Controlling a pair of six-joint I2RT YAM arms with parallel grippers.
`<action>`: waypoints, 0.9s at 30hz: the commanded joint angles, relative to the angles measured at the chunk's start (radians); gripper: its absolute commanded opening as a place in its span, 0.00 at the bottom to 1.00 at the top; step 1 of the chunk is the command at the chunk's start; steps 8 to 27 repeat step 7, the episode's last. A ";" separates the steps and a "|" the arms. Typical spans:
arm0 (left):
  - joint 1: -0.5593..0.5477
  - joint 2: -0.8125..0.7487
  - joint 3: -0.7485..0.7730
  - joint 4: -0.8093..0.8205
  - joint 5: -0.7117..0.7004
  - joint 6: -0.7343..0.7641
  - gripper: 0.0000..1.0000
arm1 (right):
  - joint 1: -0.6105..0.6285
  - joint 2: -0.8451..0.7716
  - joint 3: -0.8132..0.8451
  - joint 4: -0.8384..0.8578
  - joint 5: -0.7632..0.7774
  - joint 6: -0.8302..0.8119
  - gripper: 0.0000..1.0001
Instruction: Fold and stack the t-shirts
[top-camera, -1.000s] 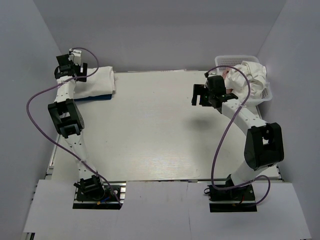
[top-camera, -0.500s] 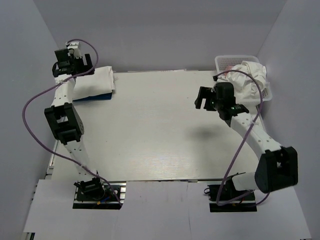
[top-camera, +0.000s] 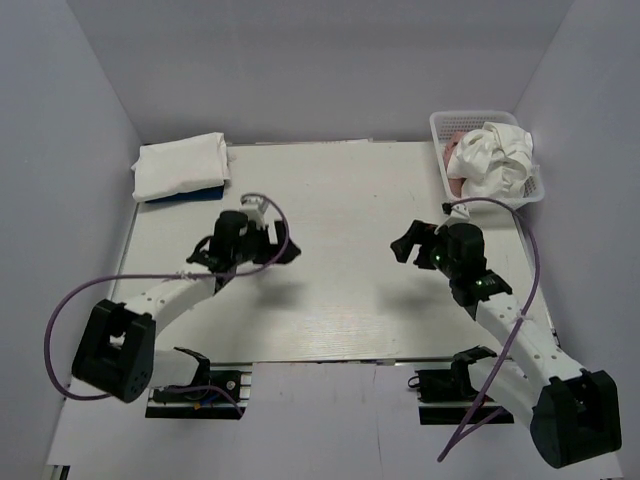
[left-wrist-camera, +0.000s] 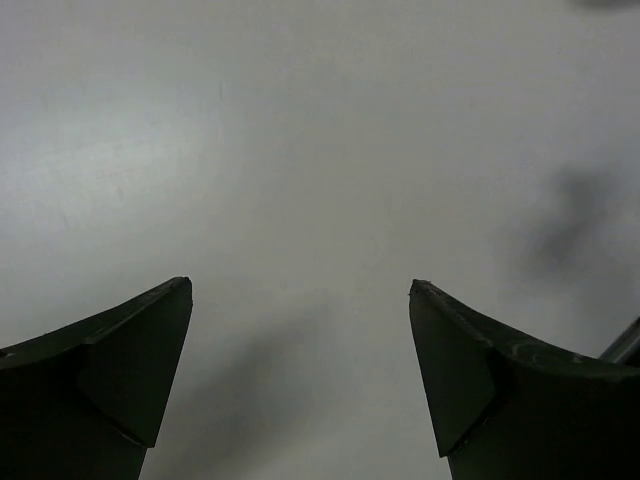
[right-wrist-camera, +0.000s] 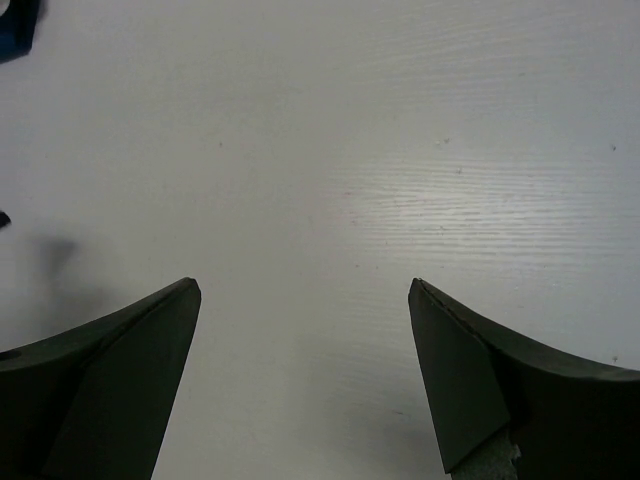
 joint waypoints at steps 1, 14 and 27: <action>-0.040 -0.180 -0.143 -0.022 -0.104 -0.088 0.99 | -0.001 -0.070 -0.084 0.102 -0.061 0.059 0.90; -0.063 -0.369 -0.211 -0.188 -0.276 -0.099 0.99 | -0.001 -0.127 -0.187 0.243 -0.138 0.033 0.90; -0.063 -0.369 -0.211 -0.188 -0.276 -0.099 0.99 | -0.001 -0.127 -0.187 0.243 -0.138 0.033 0.90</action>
